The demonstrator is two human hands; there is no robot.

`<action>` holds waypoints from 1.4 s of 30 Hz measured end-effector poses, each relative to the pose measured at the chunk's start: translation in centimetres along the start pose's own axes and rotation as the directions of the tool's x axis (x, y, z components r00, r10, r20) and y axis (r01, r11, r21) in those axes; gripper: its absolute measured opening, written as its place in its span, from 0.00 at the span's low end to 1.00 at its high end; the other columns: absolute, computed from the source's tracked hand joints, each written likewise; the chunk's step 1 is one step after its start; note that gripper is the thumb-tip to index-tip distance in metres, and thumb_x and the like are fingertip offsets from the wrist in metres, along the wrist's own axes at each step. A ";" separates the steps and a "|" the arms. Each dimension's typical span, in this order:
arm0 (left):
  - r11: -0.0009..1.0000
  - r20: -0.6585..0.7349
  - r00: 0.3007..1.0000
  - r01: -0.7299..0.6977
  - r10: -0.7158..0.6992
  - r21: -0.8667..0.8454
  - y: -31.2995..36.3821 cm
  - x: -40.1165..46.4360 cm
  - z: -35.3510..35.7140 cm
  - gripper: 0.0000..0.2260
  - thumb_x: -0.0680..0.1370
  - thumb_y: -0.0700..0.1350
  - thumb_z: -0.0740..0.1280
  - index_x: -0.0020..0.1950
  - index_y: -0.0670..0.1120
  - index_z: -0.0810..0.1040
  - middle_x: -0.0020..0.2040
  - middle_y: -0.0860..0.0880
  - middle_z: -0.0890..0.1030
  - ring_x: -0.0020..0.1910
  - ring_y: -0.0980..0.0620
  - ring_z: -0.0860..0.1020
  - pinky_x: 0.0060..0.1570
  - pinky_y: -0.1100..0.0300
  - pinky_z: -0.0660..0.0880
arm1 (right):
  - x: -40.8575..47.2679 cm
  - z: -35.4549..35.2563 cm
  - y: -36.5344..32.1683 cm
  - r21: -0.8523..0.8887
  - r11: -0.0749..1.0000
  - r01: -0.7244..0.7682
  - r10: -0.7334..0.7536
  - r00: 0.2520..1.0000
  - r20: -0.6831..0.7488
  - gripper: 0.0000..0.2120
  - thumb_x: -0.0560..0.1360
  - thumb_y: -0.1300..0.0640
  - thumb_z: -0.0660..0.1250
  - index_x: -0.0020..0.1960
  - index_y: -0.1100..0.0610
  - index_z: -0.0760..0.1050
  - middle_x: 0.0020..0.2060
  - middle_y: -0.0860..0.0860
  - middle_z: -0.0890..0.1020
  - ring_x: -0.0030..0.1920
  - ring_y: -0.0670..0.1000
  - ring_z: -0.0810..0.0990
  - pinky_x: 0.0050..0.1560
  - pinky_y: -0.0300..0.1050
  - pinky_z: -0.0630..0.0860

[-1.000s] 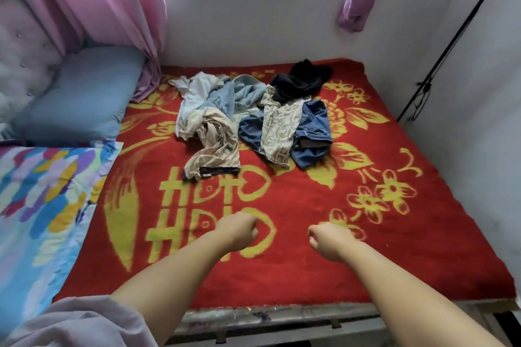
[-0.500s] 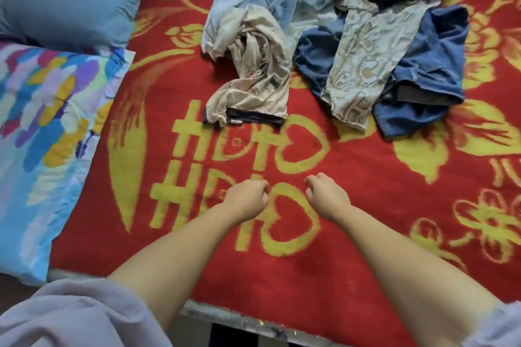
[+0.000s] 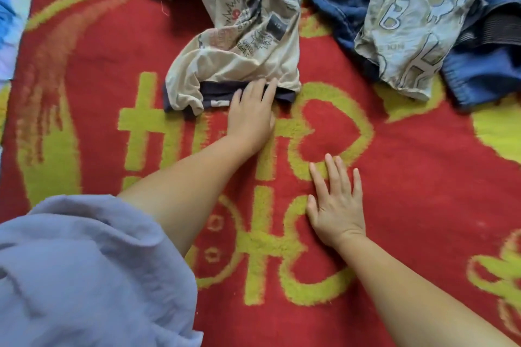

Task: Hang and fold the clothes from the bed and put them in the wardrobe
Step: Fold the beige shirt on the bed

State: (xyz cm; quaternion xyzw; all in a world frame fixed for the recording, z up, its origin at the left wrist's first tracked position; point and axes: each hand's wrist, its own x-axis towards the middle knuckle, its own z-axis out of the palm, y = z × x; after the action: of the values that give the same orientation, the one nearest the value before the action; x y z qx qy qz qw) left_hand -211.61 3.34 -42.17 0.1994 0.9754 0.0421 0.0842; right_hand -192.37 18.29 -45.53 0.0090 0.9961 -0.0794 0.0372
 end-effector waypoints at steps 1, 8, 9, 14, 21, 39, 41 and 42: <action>1.000 -0.029 1.000 0.010 -0.009 0.024 -0.1 0.8 0.0 0.20 0.79 0.42 0.57 0.72 0.46 0.64 0.69 0.46 0.68 0.69 0.47 0.65 0.66 0.53 0.60 | -0.1 0.2 0.0 -0.009 1.000 0.004 -0.004 1.000 -0.011 0.29 0.75 0.48 0.52 0.74 0.55 0.64 0.74 0.59 0.63 0.74 0.57 0.55 0.72 0.61 0.50; 0.997 0.202 0.978 0.054 -0.041 -0.059 0.8 -1.0 -1.7 0.09 0.79 0.39 0.58 0.57 0.44 0.74 0.53 0.41 0.79 0.53 0.38 0.76 0.43 0.53 0.65 | 0.0 0.4 0.2 -0.012 1.000 -0.019 0.019 0.999 0.041 0.30 0.75 0.47 0.51 0.74 0.55 0.63 0.75 0.58 0.62 0.75 0.56 0.55 0.73 0.60 0.47; 0.997 0.262 0.964 0.060 -0.046 -0.045 1.0 -3.6 -1.5 0.10 0.79 0.39 0.57 0.59 0.44 0.72 0.54 0.41 0.79 0.53 0.39 0.77 0.43 0.54 0.63 | 0.0 0.1 0.1 -0.005 0.999 -0.034 0.034 0.995 0.091 0.30 0.75 0.46 0.49 0.75 0.54 0.61 0.76 0.58 0.60 0.76 0.55 0.53 0.74 0.59 0.44; 0.981 0.619 0.783 0.161 -0.059 -0.110 1.7 -17.6 -1.0 0.11 0.81 0.43 0.55 0.63 0.45 0.69 0.58 0.42 0.78 0.56 0.40 0.77 0.46 0.52 0.69 | 1.0 -4.1 -0.1 -0.013 1.000 -0.017 0.022 0.871 0.491 0.32 0.79 0.47 0.54 0.79 0.50 0.46 0.78 0.54 0.43 0.78 0.53 0.41 0.75 0.57 0.42; 0.804 0.430 0.901 0.294 -0.053 -0.517 6.3 -22.1 -14.0 0.13 0.80 0.53 0.59 0.47 0.47 0.78 0.46 0.46 0.82 0.50 0.46 0.78 0.48 0.53 0.70 | 0.7 -20.1 -5.6 0.389 0.920 0.050 -0.312 0.694 0.649 0.29 0.73 0.58 0.66 0.73 0.55 0.64 0.68 0.56 0.72 0.68 0.54 0.70 0.64 0.47 0.69; 0.707 -0.454 0.891 -0.341 0.033 -0.619 5.7 -22.4 -59.7 0.10 0.77 0.43 0.68 0.36 0.44 0.77 0.28 0.58 0.71 0.29 0.61 0.67 0.31 0.65 0.65 | -0.1 -69.6 -8.6 0.414 0.775 0.477 -0.305 0.857 -0.416 0.13 0.78 0.59 0.64 0.40 0.67 0.75 0.34 0.58 0.77 0.36 0.48 0.69 0.37 0.43 0.65; 0.719 -0.473 0.877 -0.381 0.082 -0.581 5.9 -22.9 -62.8 0.09 0.78 0.44 0.67 0.38 0.45 0.79 0.30 0.57 0.74 0.30 0.61 0.71 0.35 0.65 0.68 | -1.1 -72.1 -8.4 0.503 0.731 0.461 -0.284 0.876 -0.391 0.12 0.78 0.55 0.65 0.40 0.62 0.77 0.32 0.52 0.76 0.33 0.45 0.71 0.37 0.42 0.66; 0.739 -0.486 0.867 -0.398 0.109 -0.544 5.9 -23.2 -64.2 0.09 0.79 0.43 0.66 0.39 0.48 0.80 0.30 0.58 0.76 0.31 0.62 0.73 0.36 0.67 0.70 | -1.6 -73.0 -8.1 0.561 0.705 0.434 -0.287 0.898 -0.334 0.12 0.77 0.52 0.67 0.40 0.59 0.78 0.32 0.49 0.77 0.33 0.44 0.73 0.37 0.41 0.69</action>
State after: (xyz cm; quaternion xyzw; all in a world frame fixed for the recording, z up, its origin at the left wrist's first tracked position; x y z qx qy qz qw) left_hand -199.97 -3.58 25.02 0.2802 0.8609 0.4180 -0.0744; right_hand -196.23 21.89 27.74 -0.1666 0.8926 -0.4080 -0.0956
